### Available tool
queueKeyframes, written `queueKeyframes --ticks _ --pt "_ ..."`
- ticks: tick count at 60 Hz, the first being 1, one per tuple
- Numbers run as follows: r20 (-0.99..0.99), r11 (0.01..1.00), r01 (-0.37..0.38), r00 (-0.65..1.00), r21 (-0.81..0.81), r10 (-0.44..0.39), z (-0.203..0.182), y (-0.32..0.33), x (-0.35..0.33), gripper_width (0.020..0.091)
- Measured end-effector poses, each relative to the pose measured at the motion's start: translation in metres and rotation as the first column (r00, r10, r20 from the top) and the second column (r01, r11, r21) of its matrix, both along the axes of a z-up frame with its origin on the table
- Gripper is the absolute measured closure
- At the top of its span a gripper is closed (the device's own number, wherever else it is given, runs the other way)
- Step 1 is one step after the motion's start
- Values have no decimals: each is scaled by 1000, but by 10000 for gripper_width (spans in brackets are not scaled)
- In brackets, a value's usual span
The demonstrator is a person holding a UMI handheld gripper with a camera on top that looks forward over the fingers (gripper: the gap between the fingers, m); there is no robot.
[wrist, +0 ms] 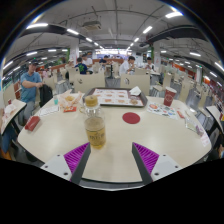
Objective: Pour water
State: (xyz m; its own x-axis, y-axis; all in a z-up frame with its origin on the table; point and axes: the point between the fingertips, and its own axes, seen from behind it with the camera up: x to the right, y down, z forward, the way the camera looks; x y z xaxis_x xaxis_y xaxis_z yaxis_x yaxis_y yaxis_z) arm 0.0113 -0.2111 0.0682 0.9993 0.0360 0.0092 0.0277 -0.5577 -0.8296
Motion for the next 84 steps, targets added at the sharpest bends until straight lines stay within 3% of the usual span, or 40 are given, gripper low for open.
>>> queueKeyframes --ticks 12,19,25,34,35,46,56,64,72,84 --pt "-6 995 4 1000 95 -3 -9 62 -50 277" --pt "-1 992 39 999 121 -40 -24 93 -51 413" --pt "5 988 58 998 143 -59 -29 107 -48 588" --pt "-13 989 80 997 127 -79 -31 109 -48 671" --pt "-14 989 81 997 122 -80 -31 109 -48 706" --pt "93 991 97 990 94 -106 -10 113 -25 706" --pt "353 988 99 926 122 -137 37 149 23 706" --pt "651 988 48 748 147 -133 83 197 62 707" --pt "895 992 -57 439 116 -80 108 248 61 709" --pt "995 975 -219 -94 -40 19 110 293 28 709"
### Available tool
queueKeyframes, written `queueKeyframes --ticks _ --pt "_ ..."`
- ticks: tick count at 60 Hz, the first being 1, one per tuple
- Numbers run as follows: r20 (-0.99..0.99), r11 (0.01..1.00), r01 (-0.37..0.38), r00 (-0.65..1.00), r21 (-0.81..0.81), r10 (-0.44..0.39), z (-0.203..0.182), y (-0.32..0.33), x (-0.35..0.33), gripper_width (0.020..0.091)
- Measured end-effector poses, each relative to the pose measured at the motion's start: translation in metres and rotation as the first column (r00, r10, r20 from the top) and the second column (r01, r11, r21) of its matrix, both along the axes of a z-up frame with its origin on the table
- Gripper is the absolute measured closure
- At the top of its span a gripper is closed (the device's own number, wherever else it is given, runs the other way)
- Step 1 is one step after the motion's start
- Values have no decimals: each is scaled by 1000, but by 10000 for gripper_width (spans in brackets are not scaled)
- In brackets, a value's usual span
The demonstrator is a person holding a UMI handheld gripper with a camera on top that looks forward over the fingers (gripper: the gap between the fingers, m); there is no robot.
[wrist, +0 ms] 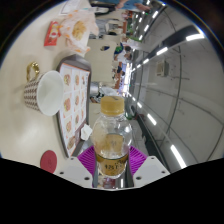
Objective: Pour water
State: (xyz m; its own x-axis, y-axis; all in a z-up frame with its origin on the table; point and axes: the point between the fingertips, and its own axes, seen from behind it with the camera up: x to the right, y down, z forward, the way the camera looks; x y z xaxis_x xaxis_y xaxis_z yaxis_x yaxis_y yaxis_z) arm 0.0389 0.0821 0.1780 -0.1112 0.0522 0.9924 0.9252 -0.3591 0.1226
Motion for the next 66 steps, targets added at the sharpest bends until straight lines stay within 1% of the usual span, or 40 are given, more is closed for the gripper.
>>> queueKeyframes --ticks 5,9,14,19,23,26,30,33,36,39,45,50,56,60,66 --pt "184 998 -48 981 -34 53 -11 11 -12 707" --pt "299 995 -66 950 -74 85 -20 16 -20 707" --pt "352 991 -73 930 -115 110 -35 18 -20 709" --pt "323 989 -73 940 -126 111 -39 19 -21 708" --pt "253 990 -75 962 -119 104 -39 20 -19 708" --pt "160 990 -82 982 -111 99 -37 20 -16 709" --pt "-41 993 -82 996 -86 79 -35 19 -13 708" --pt "-235 995 -74 970 -67 57 -28 16 -8 706" --pt "-427 997 -64 903 -32 44 -22 12 -6 708" --pt "-597 999 -52 802 -9 37 -16 8 -1 709" --pt "-836 1000 -28 548 11 25 -16 -1 7 707" --pt "-937 1000 6 349 -9 -10 -32 -9 17 709" --pt "-987 998 35 154 -45 -50 -61 -14 29 707" --pt "-994 995 59 68 -86 -90 -90 -16 35 711" --pt "-993 990 78 -3 -115 -115 -116 -24 52 706"
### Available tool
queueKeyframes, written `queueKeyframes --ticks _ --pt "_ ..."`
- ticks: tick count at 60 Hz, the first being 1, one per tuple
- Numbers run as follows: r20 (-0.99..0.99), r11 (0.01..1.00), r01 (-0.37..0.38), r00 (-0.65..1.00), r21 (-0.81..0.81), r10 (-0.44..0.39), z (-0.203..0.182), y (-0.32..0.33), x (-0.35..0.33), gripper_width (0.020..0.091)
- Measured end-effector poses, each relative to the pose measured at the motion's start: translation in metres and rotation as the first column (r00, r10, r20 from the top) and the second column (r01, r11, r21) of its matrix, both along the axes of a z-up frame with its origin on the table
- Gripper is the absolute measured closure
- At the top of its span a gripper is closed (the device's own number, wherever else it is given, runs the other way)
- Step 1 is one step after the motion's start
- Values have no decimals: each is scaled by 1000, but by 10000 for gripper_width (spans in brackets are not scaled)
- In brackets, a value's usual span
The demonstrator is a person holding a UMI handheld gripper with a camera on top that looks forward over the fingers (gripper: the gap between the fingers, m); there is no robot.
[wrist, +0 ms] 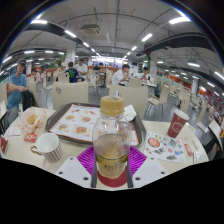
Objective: Pour water
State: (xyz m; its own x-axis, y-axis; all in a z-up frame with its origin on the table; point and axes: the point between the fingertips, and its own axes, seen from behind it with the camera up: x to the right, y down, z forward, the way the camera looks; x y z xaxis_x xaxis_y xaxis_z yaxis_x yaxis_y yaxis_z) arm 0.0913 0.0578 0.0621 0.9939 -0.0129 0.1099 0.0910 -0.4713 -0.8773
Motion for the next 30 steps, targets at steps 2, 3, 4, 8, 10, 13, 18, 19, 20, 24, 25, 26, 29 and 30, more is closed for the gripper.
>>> queueKeyframes --ticks 2,3,4,8,10,13,18,19,20,24,25,26,29,30 --pt "-21 1000 10 1000 -9 -10 -12 -1 -1 705" --pt "-30 1000 14 999 -14 -15 -17 -2 0 708" --pt "-36 1000 19 999 -21 -20 -23 -3 2 706" --pt "-51 1000 25 998 6 -24 -25 -6 6 693" --pt "-68 999 26 997 24 -24 -24 -6 6 683" --pt "-85 999 30 996 32 -27 -23 -7 7 665" --pt "-98 999 27 995 33 -24 -23 -8 7 619" --pt "-99 999 27 995 29 -24 -23 -8 8 605" --pt "-98 999 27 995 21 -25 -24 -8 8 592" --pt "-97 999 38 994 -19 -40 -27 -14 9 418" --pt "-98 999 41 994 -25 -43 -26 -17 10 336" --pt "-98 999 43 994 -31 -46 -25 -19 10 262" --pt "-97 997 47 994 -62 -53 -22 -31 9 288" --pt "-95 996 51 994 -71 -57 -20 -36 9 283"
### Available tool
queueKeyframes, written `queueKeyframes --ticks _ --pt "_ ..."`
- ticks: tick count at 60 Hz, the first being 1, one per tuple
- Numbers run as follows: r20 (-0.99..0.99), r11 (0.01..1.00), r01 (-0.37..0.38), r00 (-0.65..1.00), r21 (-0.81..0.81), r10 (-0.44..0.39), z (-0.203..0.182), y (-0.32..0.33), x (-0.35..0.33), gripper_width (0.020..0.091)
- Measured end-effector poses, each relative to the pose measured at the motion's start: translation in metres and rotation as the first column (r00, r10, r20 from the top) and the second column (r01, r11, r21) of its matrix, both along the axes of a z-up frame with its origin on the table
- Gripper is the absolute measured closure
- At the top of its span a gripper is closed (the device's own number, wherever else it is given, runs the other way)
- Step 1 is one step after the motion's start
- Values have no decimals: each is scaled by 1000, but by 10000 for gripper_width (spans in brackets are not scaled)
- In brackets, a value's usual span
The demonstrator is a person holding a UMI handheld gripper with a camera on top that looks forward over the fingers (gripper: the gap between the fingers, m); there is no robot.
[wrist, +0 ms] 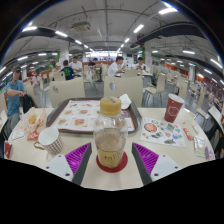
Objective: Pour water
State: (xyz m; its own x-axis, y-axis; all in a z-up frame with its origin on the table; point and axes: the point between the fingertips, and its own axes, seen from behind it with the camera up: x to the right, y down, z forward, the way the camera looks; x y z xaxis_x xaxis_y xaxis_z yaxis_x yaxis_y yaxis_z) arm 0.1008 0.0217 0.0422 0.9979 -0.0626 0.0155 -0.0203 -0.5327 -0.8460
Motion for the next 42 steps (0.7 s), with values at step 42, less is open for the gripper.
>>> queueKeyframes --ticks 42 --pt "-16 994 27 999 -107 -29 128 -204 -51 254"
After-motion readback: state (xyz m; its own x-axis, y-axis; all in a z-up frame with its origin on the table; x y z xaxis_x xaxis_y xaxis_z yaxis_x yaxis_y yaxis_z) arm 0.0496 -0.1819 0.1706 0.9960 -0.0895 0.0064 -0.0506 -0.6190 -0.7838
